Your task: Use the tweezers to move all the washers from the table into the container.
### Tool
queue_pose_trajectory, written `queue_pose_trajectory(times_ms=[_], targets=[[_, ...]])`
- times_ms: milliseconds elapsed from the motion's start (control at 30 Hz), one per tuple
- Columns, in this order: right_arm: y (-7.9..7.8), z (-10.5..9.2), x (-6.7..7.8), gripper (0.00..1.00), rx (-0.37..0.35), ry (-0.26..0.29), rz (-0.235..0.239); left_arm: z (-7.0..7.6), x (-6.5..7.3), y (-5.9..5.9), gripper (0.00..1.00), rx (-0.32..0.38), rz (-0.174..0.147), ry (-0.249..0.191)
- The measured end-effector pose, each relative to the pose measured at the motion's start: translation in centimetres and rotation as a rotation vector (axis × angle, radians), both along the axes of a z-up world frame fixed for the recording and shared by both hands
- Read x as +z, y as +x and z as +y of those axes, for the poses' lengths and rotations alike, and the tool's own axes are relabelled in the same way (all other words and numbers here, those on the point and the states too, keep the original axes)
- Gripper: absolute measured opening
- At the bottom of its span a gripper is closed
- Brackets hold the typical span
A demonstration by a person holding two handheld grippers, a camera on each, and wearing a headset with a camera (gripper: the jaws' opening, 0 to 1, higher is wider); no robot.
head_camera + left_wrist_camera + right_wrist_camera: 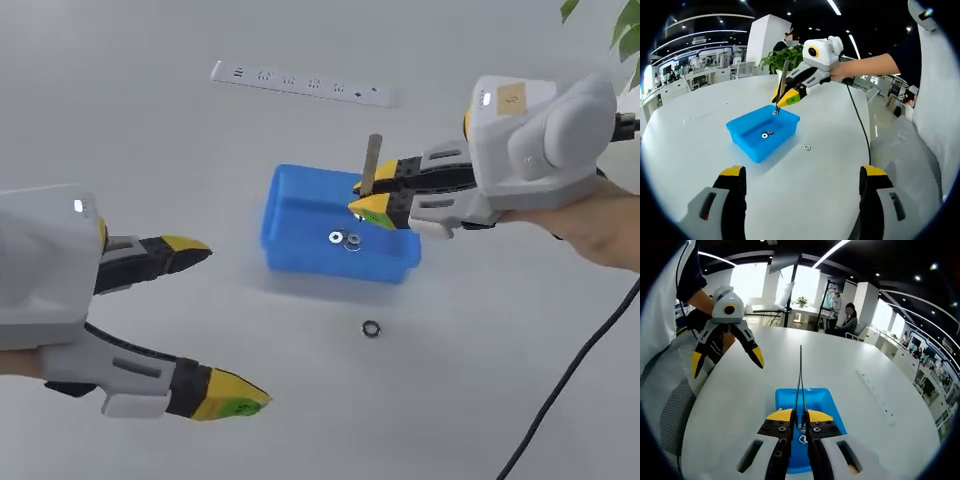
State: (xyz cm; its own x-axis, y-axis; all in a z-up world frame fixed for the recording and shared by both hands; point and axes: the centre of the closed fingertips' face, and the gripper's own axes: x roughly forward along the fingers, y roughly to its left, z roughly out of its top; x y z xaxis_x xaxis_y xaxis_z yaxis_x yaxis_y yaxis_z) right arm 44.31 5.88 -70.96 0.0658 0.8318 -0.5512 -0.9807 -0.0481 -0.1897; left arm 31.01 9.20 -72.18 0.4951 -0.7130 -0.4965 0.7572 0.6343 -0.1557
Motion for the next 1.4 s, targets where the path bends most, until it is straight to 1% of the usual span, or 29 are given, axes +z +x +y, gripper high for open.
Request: queue_pose_trajectory(times_ms=[167, 267, 300, 333, 400, 433, 500, 633, 767, 800, 967, 1100, 1200, 1333, 1400], targets=[[0.9, 0.6, -1.1, 0.1, -0.02, 0.003, 0.01, 0.1, 0.0, 0.1, 0.99, 0.017, 0.001, 0.0], [1.6, 1.1, -2.4, 0.1, -0.031, -0.002, 0.016, 0.3, -0.2, 0.1, 0.99, 0.025, 0.01, 0.014], [1.7, 1.1, -2.7, 0.1, -0.038, -0.003, 0.024, 0.4, -0.3, 0.1, 0.99, 0.03, 0.013, 0.015], [2.2, 1.2, -3.2, 0.1, -0.041, -0.001, 0.03, 0.5, -0.2, 0.1, 0.99, 0.043, 0.015, 0.006], [2.3, 1.3, -3.9, 0.1, -0.049, -0.002, 0.043, 0.8, -0.1, 0.3, 0.99, 0.07, 0.02, -0.018], [2.3, 1.4, -4.2, 0.1, -0.05, -0.003, 0.046, 0.9, -0.2, 0.3, 0.99, 0.077, 0.022, -0.019], [2.3, 1.2, -5.3, 0.1, -0.049, -0.026, 0.046, 1.0, -0.3, 0.2, 0.99, 0.08, 0.024, -0.016], [2.0, 1.2, -6.4, 0.1, -0.041, -0.045, 0.046, 1.1, -0.5, 0.1, 0.99, 0.081, 0.034, -0.004], [1.9, 1.3, -6.5, 0.1, -0.04, -0.043, 0.049, 1.2, -0.5, 0.4, 0.99, 0.086, 0.034, -0.004], [1.8, 1.4, -6.3, 0.1, -0.043, -0.037, 0.054, 1.1, -0.5, 0.5, 0.99, 0.085, 0.033, -0.002], [1.9, 1.5, -6.4, 0.1, -0.043, -0.037, 0.05, 0.7, -0.5, 0.7, 0.99, 0.073, 0.036, -0.003], [2.0, 1.5, -6.3, 0.1, -0.057, -0.029, 0.059, 0.4, -0.4, 0.7, 0.99, 0.067, 0.036, -0.009], [2.0, 1.5, -6.0, 0.1, -0.063, -0.023, 0.056, 0.5, -0.3, 0.8, 0.99, 0.065, 0.034, -0.007], [2.2, 1.6, -5.6, 0.1, -0.078, -0.004, 0.066, 0.8, -0.3, 0.8, 0.99, 0.068, 0.035, -0.005], [2.2, 1.7, -5.4, 0.1, -0.08, 0.002, 0.069, 1.1, -0.2, 1.0, 0.99, 0.076, 0.031, -0.005]])
